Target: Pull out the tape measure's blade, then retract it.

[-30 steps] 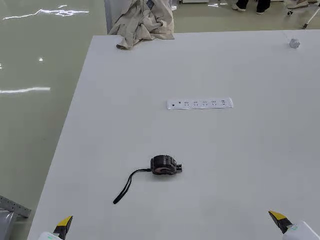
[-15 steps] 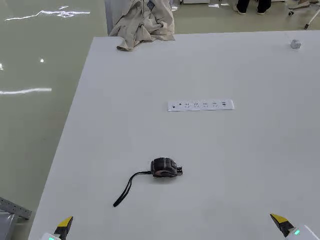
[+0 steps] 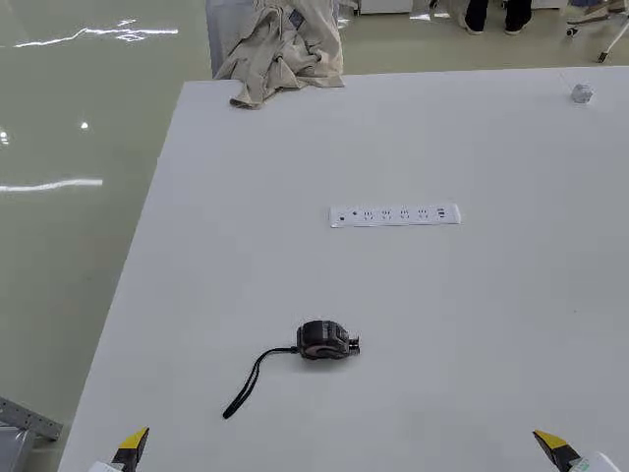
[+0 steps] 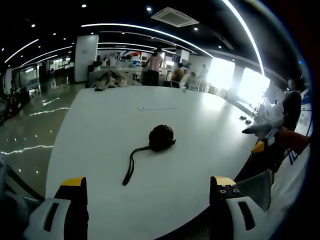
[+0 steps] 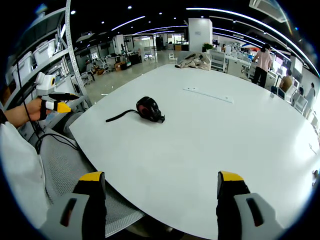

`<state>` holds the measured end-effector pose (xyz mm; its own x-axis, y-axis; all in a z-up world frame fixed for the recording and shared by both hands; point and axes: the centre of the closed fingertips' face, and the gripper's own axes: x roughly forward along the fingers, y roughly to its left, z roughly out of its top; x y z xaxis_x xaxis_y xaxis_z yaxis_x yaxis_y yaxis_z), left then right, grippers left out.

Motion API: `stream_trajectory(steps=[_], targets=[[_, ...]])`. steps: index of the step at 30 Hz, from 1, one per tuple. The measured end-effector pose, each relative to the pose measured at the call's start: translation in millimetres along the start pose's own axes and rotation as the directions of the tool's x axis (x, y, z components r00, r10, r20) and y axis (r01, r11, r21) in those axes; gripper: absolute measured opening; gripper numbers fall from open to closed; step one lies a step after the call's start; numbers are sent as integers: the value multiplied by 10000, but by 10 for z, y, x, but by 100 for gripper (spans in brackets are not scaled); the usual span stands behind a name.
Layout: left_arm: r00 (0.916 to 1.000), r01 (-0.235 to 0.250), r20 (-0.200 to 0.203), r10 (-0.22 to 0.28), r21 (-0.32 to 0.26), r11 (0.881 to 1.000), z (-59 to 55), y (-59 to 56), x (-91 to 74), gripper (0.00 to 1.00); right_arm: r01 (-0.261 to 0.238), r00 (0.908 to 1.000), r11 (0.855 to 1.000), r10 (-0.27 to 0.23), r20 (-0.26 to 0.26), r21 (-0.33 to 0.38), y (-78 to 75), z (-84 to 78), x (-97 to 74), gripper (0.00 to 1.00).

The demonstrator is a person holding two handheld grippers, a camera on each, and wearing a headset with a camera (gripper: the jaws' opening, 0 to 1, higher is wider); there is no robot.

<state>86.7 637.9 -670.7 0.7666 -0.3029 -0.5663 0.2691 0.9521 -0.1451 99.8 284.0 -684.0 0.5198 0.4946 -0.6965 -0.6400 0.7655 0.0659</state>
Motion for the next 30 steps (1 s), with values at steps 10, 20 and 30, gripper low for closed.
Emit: stream_trajectory(steps=[10,20,30], targets=[[9998,173,89,-173,78,9998,49,-52,97,99,-66,9999,9997,64,-78,-229,-25,38,54,95],[9993,365,43,-368,458,9983,58,-30,143,99,-132,9998,9989,125,-159,-441,24,32,106,94],[9981,586,130,-601,955,9937,184,-90,319,96,-420,9991,9959,414,-92,-800,-4,169,260,93]])
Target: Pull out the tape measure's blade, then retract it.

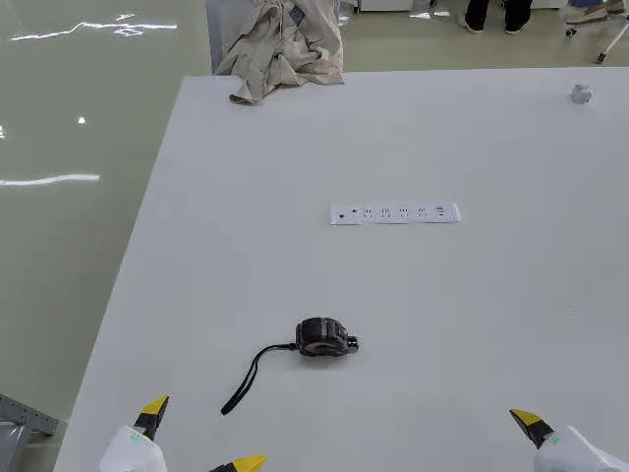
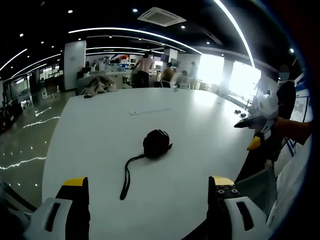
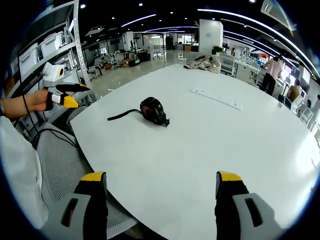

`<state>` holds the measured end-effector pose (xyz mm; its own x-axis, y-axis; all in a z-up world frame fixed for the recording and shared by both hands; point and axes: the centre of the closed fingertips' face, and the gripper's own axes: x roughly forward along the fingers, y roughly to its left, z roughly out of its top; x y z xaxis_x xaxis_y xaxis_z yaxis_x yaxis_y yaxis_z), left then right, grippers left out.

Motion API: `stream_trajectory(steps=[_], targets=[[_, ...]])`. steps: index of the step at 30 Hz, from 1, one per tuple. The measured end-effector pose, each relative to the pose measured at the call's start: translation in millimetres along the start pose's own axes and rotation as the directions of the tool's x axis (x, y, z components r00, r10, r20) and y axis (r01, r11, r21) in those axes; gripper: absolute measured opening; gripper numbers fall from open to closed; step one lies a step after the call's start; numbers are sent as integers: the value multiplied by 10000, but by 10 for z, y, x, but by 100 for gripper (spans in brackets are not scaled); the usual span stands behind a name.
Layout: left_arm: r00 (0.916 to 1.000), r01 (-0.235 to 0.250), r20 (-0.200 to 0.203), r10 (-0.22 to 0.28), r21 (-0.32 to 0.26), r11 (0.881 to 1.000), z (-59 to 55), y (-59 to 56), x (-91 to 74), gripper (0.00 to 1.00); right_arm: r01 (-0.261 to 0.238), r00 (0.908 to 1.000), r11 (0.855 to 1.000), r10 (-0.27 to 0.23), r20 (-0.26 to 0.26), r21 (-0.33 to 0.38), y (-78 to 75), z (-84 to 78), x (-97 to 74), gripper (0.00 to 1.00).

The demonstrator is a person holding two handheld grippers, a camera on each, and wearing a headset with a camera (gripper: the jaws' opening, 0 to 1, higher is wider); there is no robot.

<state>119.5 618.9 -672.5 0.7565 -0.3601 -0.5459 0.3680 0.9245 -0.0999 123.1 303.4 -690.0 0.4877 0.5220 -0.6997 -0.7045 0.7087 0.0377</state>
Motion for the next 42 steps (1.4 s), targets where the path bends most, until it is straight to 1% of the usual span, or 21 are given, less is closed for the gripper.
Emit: stream_trajectory(steps=[2,3,6,8,11,18,25,29,32,35,37,39,42], targets=[[10000,87,0,-87,28,10000,38,-24,55,96,-104,9999,9999,103,-35,-105,-18,22,54,93],[9999,166,-39,-165,137,9998,54,-40,89,96,-166,9999,9997,165,-49,-166,-27,34,84,93],[9996,277,-83,-275,262,9993,85,-57,163,96,-346,9994,9988,345,-48,-334,-41,66,159,92],[9993,377,-101,-374,405,9985,112,-78,203,95,-442,9990,9971,436,-106,-620,-46,100,198,91],[9987,497,-163,-487,702,9963,130,-90,259,94,-552,9984,9952,544,-124,-810,-68,143,254,91],[9974,703,-245,-683,950,9930,144,-81,345,94,-774,9969,9889,747,-258,-1272,-84,189,379,90],[9961,861,-292,-834,1047,9908,160,-77,401,94,-982,9950,9824,942,-330,-1591,-57,263,488,89],[9951,939,-422,-897,1112,9893,147,-68,456,92,-1176,9930,9761,1130,-351,-1828,-36,304,578,88],[9945,1007,-414,-963,1205,9876,161,-61,496,91,-1293,9915,9709,1235,-409,-2016,-23,327,631,87],[9930,1129,-500,-1074,1264,9855,168,-75,545,91,-1438,9894,9663,1361,-504,-2134,-10,343,681,87],[9923,1171,-549,-1107,1327,9842,172,-75,593,91,-1629,9865,9611,1542,-560,-2230,6,350,724,86],[9918,1218,-536,-1157,1311,9839,186,-78,638,91,-1724,9847,9549,1610,-662,-2419,4,349,778,86],[9908,1288,-582,-1220,1349,9824,198,-98,701,90,-1866,9820,9493,1724,-775,-2529,-4,362,850,85]])
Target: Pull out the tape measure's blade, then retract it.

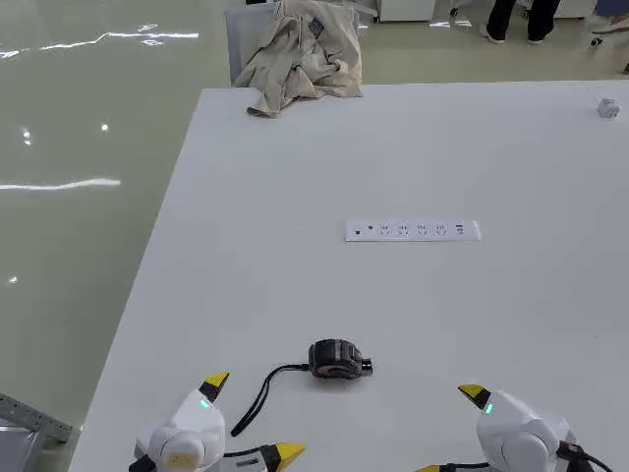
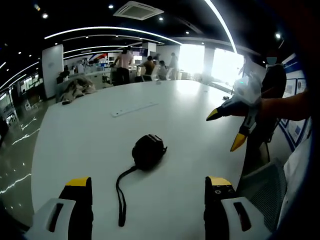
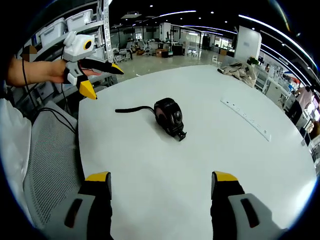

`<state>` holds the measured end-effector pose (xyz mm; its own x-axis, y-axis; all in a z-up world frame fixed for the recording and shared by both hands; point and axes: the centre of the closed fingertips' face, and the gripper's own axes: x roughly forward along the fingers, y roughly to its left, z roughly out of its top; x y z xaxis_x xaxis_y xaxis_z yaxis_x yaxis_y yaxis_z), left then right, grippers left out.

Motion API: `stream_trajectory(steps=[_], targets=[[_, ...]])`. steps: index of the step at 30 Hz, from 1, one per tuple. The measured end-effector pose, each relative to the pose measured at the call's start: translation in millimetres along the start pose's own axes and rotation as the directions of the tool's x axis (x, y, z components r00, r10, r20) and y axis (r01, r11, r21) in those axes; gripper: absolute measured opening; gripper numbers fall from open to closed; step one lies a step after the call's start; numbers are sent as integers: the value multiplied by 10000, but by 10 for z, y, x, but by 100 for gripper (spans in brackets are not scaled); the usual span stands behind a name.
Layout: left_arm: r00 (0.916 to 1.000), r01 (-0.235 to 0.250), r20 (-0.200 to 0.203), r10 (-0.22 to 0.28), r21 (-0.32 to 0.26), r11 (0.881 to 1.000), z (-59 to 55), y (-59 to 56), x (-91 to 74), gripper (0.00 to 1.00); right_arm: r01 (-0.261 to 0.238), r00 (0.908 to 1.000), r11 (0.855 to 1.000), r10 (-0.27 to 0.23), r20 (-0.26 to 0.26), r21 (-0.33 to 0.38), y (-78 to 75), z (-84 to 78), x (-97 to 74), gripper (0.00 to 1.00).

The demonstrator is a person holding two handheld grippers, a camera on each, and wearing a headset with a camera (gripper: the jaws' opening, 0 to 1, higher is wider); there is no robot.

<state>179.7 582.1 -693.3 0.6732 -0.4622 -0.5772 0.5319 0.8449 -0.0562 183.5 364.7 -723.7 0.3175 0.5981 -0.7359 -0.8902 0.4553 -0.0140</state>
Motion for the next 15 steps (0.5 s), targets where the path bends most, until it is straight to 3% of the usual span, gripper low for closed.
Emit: stream_trajectory(steps=[15], targets=[[9984,534,-216,-526,415,9977,10,-17,321,87,-451,9982,9976,430,-408,-525,-165,19,252,83]])
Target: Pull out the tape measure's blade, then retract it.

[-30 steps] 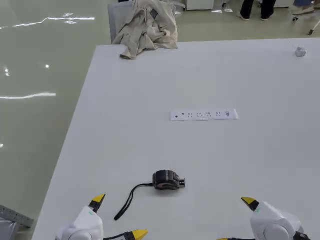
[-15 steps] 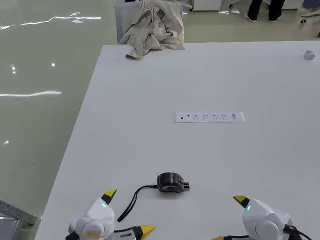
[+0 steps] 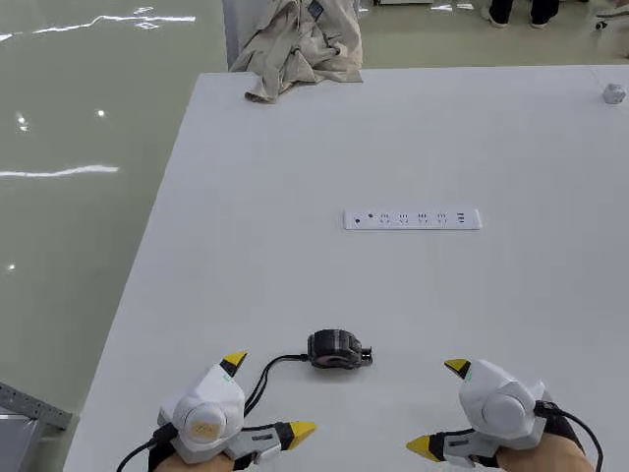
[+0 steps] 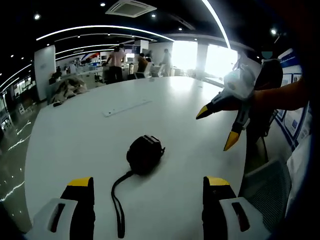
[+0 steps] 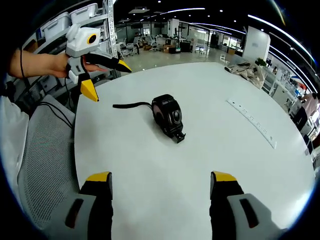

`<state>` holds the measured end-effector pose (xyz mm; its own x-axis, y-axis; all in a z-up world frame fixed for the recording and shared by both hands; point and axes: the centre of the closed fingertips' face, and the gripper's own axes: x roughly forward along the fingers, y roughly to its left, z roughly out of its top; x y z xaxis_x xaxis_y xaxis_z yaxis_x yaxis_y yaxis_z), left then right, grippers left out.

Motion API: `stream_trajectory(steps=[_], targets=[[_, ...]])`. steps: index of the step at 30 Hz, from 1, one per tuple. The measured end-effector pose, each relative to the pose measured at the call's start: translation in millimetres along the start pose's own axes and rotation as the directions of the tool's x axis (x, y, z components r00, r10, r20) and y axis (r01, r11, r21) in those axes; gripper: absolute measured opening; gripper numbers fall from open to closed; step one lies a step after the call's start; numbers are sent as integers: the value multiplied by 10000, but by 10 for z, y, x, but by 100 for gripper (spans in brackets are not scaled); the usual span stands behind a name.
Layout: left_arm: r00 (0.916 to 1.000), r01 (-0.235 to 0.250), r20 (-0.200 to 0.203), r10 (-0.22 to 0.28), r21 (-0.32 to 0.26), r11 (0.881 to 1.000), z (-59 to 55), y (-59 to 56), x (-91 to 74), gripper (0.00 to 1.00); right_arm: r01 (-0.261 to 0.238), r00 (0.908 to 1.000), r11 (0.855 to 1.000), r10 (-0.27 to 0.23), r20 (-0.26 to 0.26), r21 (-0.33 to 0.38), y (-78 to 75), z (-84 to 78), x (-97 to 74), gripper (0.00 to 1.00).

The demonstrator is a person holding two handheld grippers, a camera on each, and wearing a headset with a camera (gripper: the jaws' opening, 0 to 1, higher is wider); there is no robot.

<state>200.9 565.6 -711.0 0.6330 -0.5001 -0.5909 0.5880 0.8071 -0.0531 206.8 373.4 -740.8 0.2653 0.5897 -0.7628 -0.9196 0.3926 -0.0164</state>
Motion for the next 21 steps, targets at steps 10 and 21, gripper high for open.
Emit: stream_trajectory(steps=[10,21], targets=[[9994,333,-94,-329,449,9984,44,13,159,86,-311,9994,9982,303,-150,-516,-41,42,116,80],[9976,686,-163,-674,871,9938,97,61,336,83,-601,9981,9929,586,-177,-1023,-165,120,279,75]])
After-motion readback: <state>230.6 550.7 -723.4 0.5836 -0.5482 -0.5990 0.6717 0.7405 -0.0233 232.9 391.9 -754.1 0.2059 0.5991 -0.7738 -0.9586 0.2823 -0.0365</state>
